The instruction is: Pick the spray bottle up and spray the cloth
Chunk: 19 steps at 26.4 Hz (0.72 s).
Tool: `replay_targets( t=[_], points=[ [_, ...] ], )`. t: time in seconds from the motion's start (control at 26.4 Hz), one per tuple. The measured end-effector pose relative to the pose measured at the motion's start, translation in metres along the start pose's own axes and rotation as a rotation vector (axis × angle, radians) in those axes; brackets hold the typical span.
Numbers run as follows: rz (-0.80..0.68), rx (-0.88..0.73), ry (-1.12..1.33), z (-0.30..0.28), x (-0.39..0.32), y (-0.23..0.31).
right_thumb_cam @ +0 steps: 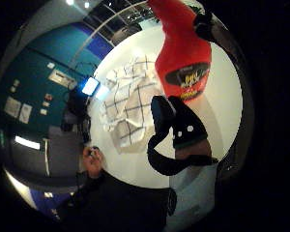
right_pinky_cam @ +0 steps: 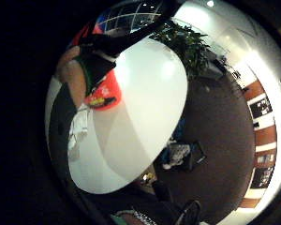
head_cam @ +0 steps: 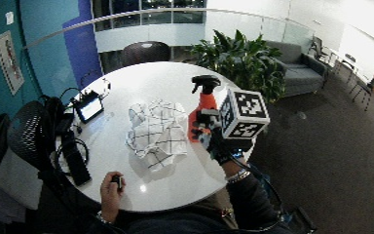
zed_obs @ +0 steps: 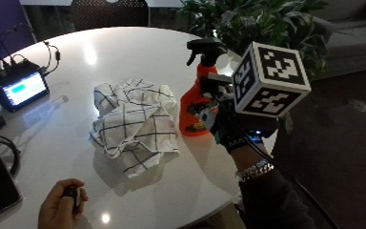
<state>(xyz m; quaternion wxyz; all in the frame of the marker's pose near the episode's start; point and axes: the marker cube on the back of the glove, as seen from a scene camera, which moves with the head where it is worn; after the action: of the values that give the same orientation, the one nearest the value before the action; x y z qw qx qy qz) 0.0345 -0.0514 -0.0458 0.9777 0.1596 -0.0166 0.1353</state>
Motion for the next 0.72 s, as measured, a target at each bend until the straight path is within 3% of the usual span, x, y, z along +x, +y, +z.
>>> replay_targets(
  t=[0.38,0.72],
  points=[
    [0.178,0.164,-0.206,0.012,-0.005,-0.045],
    [0.213,0.372,-0.429,0.038,-0.019,-0.056]
  ],
)
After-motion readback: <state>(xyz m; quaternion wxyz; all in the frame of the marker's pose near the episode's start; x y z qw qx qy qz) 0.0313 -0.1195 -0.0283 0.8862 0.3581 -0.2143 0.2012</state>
